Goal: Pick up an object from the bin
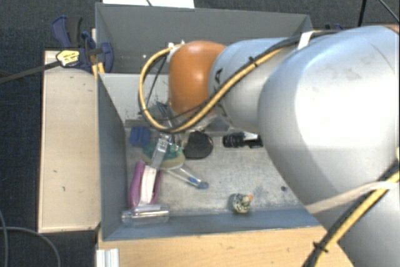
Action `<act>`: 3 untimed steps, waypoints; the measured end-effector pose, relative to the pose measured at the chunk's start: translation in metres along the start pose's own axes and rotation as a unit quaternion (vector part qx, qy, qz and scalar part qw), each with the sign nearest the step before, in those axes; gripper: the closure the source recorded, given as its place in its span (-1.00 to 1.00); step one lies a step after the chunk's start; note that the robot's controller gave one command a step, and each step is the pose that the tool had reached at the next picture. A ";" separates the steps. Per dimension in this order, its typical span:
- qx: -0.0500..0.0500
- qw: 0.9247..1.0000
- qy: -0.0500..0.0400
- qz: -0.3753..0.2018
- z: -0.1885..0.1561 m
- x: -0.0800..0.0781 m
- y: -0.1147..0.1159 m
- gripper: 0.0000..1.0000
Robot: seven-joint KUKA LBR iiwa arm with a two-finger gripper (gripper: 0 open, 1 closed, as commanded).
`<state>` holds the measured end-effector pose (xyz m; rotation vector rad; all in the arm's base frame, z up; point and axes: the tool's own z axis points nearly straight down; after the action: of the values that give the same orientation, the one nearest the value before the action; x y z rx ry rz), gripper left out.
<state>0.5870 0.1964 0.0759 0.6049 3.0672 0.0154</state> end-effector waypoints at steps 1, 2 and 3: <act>0.002 1.000 0.003 0.000 0.001 0.002 0.000 1.00; 0.003 1.000 0.004 -0.001 -0.008 0.000 0.002 1.00; 0.004 1.000 0.004 -0.003 -0.051 -0.002 0.003 1.00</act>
Offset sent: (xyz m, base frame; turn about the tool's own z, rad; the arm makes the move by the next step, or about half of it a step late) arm 0.0000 0.0000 0.0000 0.0000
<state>0.5886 0.1979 0.1266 0.5989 3.0787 0.0051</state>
